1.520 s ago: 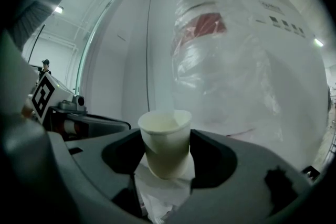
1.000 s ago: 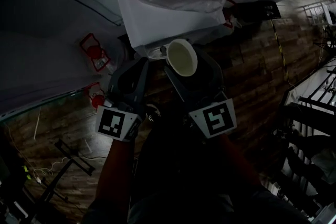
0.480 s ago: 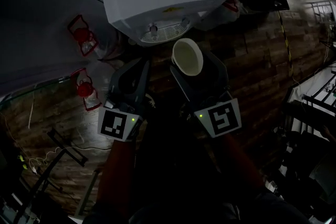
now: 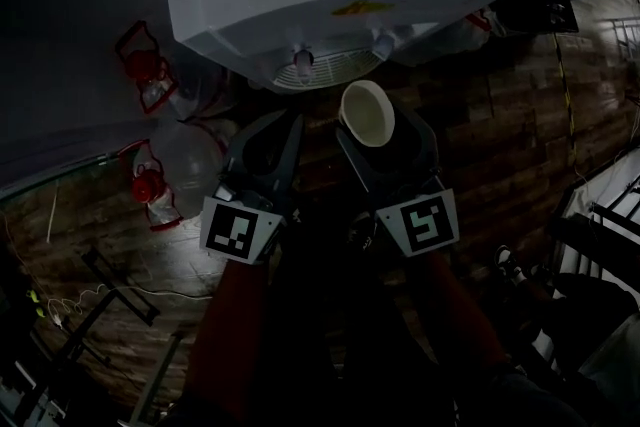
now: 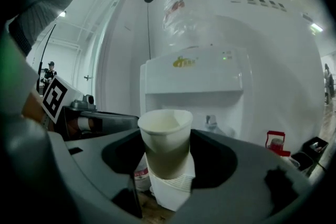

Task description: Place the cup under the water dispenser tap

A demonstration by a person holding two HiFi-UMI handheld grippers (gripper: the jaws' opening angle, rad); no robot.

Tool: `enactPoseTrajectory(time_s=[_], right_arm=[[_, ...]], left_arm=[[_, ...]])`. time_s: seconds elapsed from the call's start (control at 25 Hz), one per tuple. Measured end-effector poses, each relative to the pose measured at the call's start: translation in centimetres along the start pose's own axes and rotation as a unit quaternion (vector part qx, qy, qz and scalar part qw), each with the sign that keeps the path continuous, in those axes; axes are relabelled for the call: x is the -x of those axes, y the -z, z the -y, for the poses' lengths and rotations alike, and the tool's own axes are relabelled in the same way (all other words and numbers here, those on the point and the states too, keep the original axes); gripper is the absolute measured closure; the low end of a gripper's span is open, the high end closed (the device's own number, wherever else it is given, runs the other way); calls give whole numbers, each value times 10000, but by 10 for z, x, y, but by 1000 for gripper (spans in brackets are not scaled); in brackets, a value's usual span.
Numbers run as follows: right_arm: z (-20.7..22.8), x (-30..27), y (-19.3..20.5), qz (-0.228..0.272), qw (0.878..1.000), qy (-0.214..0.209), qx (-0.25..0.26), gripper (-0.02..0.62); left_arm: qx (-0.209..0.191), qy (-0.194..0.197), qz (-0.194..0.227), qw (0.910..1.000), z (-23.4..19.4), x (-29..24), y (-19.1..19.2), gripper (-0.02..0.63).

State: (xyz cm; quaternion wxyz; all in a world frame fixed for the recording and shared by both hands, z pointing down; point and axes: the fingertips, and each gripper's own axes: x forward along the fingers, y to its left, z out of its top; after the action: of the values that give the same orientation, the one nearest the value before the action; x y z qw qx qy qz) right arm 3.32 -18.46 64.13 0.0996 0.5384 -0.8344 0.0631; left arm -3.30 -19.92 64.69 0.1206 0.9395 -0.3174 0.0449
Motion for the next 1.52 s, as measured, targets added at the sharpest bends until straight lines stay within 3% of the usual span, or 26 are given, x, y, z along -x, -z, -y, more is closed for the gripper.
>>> enactPoseTrajectory(time_s=[0.28, 0.56, 0.92, 1.52], right_arm=[[26, -40, 76, -46, 9999, 120, -35, 314], [53, -69, 121, 120, 9995, 286, 46, 314], [66, -92, 154, 77, 9996, 238, 146, 314], [70, -102, 169, 86, 9992, 318, 232, 313]], left_arm=[[53, 59, 43, 10000, -21, -38, 56, 597], [-5, 111, 22, 9999, -28, -66, 99, 597], [-49, 142, -63, 9999, -31, -78, 118, 597], [-78, 99, -83, 9999, -34, -76, 124, 597]])
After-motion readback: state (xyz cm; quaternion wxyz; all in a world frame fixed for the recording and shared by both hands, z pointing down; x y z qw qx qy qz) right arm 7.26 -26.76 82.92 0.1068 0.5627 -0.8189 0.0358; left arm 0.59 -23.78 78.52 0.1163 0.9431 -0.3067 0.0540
